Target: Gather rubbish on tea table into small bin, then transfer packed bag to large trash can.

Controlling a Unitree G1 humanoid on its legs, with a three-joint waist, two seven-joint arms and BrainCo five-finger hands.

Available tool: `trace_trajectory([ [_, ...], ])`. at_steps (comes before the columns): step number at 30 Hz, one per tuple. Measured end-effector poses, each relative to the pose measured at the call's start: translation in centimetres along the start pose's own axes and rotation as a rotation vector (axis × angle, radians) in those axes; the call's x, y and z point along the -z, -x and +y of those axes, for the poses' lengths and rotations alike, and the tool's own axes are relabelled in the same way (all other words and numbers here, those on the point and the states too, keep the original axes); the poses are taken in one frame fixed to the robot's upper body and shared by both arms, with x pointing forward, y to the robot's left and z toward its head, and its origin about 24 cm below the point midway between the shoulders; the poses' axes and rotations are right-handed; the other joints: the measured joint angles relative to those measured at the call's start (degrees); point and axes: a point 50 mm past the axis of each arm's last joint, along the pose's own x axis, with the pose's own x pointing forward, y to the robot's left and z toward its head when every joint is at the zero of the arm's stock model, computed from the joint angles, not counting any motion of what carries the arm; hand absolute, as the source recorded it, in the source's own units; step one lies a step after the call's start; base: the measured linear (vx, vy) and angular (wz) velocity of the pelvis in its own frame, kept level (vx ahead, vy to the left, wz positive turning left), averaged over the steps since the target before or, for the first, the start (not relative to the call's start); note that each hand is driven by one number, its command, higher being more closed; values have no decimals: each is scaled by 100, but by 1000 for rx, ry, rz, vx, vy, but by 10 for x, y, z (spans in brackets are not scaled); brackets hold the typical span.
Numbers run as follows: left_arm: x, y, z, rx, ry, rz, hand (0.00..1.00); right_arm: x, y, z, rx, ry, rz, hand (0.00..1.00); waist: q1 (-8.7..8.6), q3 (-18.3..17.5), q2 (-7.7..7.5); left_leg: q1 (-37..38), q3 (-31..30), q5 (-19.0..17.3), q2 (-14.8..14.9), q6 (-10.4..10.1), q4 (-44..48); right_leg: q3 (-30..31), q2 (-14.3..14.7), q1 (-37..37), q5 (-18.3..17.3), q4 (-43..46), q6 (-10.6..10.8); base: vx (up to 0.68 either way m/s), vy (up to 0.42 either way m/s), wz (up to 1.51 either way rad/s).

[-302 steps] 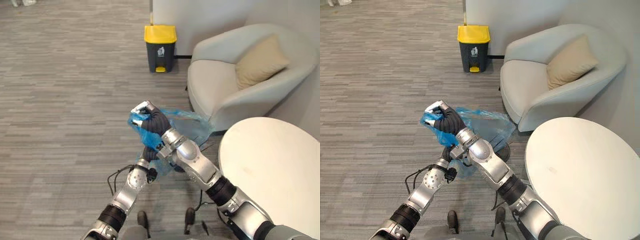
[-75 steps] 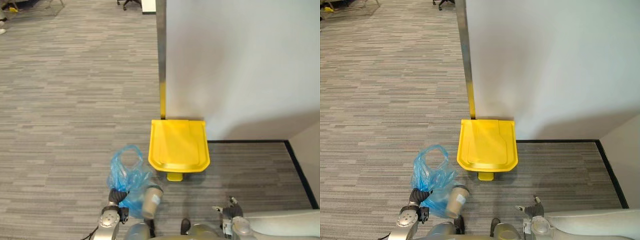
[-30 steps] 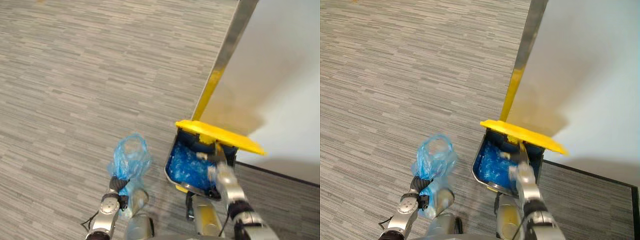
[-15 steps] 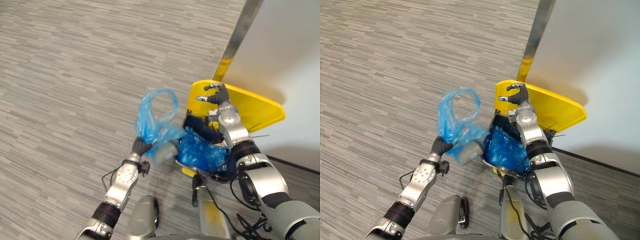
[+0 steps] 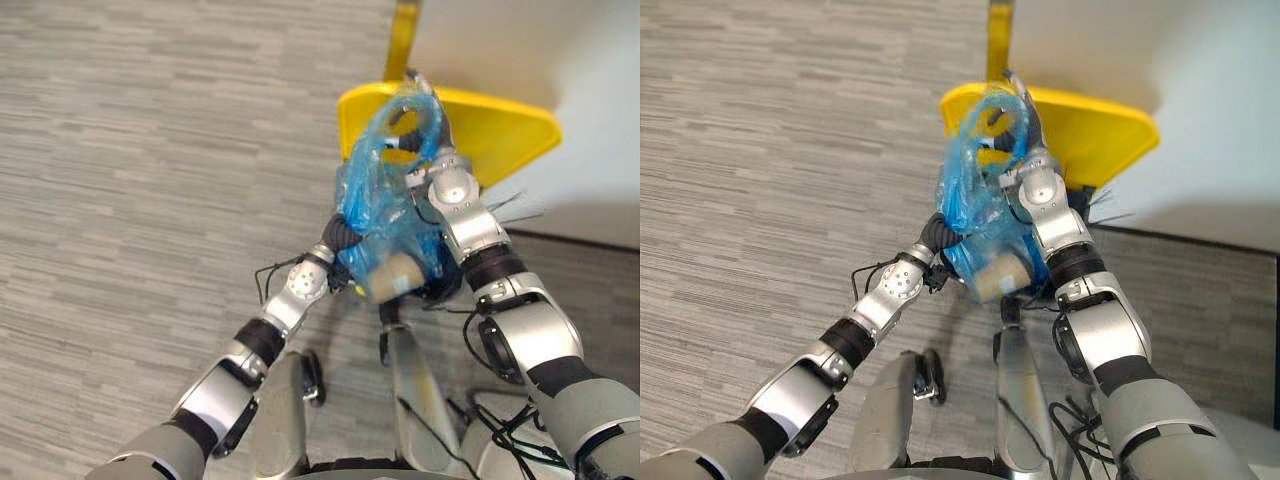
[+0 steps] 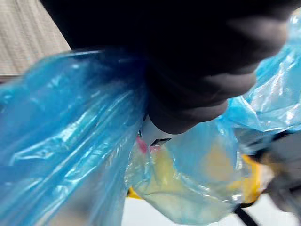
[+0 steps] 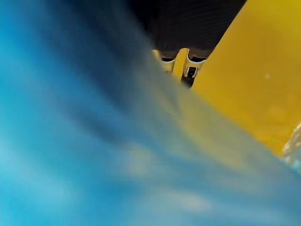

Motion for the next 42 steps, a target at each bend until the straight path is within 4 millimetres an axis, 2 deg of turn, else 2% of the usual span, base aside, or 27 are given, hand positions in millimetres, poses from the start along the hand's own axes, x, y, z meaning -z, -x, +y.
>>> trace_trajectory([
  [2, -6, -6, 3, -41, -13, 4, 0, -25, 0, 5, 13, -49, -108, 0, -13, 25, -5, -403, 105, -92, 223, 17, 263, 7, 123, -409, 7, 129, -6, 20, -42, -29],
  [5, -13, -11, 9, -88, -37, 2, 0, -50, 4, 6, 43, -102, -224, 0, 5, 192, -11, -647, 178, -144, 308, 21, 421, 59, 171, -711, -12, 291, -8, 55, -18, -16],
  [7, -12, -12, 13, -114, -51, 17, 0, -56, 10, 6, 48, -124, -259, 0, 8, 234, -22, -725, 185, -154, 310, 26, 448, 89, 169, -815, -36, 356, -12, 45, 7, -1],
  [11, -8, -11, 17, -134, -67, 41, 0, -53, 18, 8, 51, -141, -259, 0, 23, 239, -33, -747, 170, -174, 314, 39, 485, 72, 154, -840, -64, 423, -36, 35, 0, 2],
  [15, 12, 0, 13, -134, -55, 114, 0, -38, 28, 11, 41, -119, -212, 0, 30, 238, -35, -628, 248, -222, 471, 52, 562, -48, 135, -697, -102, 484, -77, 11, -35, 7],
  [18, 16, 5, 11, -133, -46, 121, 0, -22, 38, 14, 30, -107, -152, 0, 28, 230, -51, -376, 369, -211, 552, 41, 516, -87, 78, -473, -139, 497, -80, 19, -50, 16],
  [22, 17, 18, 10, -105, -60, 69, 0, 18, 67, 19, 7, -66, 8, 0, 72, 209, -92, 301, 479, -119, 500, -24, 226, -179, -91, 133, -252, 476, -70, 18, -43, 21],
  [24, 28, 29, 10, -82, -75, 74, 0, 40, 88, 22, -12, -55, 100, 0, 146, 152, -202, 698, 496, -6, 393, -69, -26, -219, -179, 451, -336, 460, -48, 38, -53, 30],
  [26, 53, 50, 16, -58, -69, 132, 0, 65, 117, 25, -52, -30, 210, 0, 179, 30, -384, 1182, 396, 166, 201, -118, -390, -343, -339, 907, -459, 436, 31, 57, -77, 41],
  [27, 62, 57, 18, -55, -68, 156, 0, 71, 125, 25, -59, -19, 239, 0, 178, 23, -397, 1317, 335, 189, 171, -144, -455, -387, -367, 1065, -497, 429, 55, 67, -82, 44],
  [29, 95, 92, 30, -74, -43, 272, 0, 94, 156, 20, -70, 1, 353, 0, 180, 1, -437, 1916, 254, 251, 75, -150, -686, -495, -458, 1649, -594, 390, 139, 47, -53, 31],
  [30, 103, 102, 34, -86, -33, 301, 0, 99, 163, 18, -67, 4, 382, 0, 183, -3, -441, 2045, 254, 263, 49, -147, -742, -495, -463, 1773, -595, 356, 140, 3, -13, 7],
  [31, 120, 124, 43, -118, -1, 370, 0, 111, 179, 16, -85, 10, 447, 0, 199, -95, -503, 2215, 283, 290, -19, -125, -838, -470, -496, 1892, -595, 333, 141, 0, 0, 0],
  [32, 128, 136, 48, -133, 9, 410, 0, 117, 188, 16, -100, 15, 483, 0, 195, -183, -538, 2247, 314, 304, -29, -104, -861, -470, -515, 1914, -594, 316, 141, -59, 31, -1],
  [33, 146, 166, 56, -169, 27, 503, 0, 130, 216, 15, -151, 41, 571, 0, 204, -382, -614, 2244, 350, 317, -92, -77, -856, -457, -546, 1915, -555, 291, 128, -65, 29, -2],
  [34, 155, 183, 61, -186, 35, 555, 0, 135, 234, 16, -180, 47, 619, 0, 219, -493, -689, 2256, 381, 382, -88, 24, -920, -404, -563, 1915, -474, 213, 169, -74, 14, -3],
  [35, 155, 183, 61, -186, 35, 555, 0, 135, 234, 16, -180, 47, 619, 0, 219, -493, -689, 2256, 381, 382, -88, 24, -920, -404, -563, 1915, -474, 213, 169, -122, -40, -23],
  [36, 172, 224, 64, -220, 64, 672, 0, 144, 275, 19, -239, 27, 743, 0, 277, -698, -787, 2386, 618, 698, -84, 120, -1424, -515, -619, 1878, -412, 736, -30, -138, -69, -20],
  [37, 178, 241, 63, -231, 75, 724, 0, 147, 296, 19, -259, 18, 805, 0, 258, -735, -797, 2534, 622, 813, -87, 114, -1674, -697, -654, 1950, -558, 1406, -218, -127, -68, -22],
  [39, 185, 269, 59, -231, 93, 804, 0, 150, 332, 18, -283, -6, 917, 0, 233, -861, -771, 2684, 654, 1058, -86, 105, -2112, -919, -704, 2174, -783, 2145, -379, -33, -79, -7],
  [40, 190, 291, 54, -238, 114, 867, 0, 154, 360, 18, -292, -19, 1013, 0, 176, -1078, -832, 2701, 676, 1253, -92, 48, -2413, -1042, -802, 2433, -888, 2373, -433, -16, -158, -22],
  [41, 192, 307, 51, -246, 131, 916, 0, 156, 384, 17, -301, -22, 1100, 0, 179, -1236, -925, 2705, 711, 1344, -83, -15, -2606, -1067, -830, 2653, -1029, 2106, -274, -20, -176, -32],
  [42, 193, 312, 49, -253, 140, 932, 0, 157, 393, 15, -300, -15, 1134, 0, 181, -1245, -929, 2707, 697, 1373, -79, -61, -2685, -1141, -755, 2711, -1047, 1913, -255, -57, -161, -56],
])
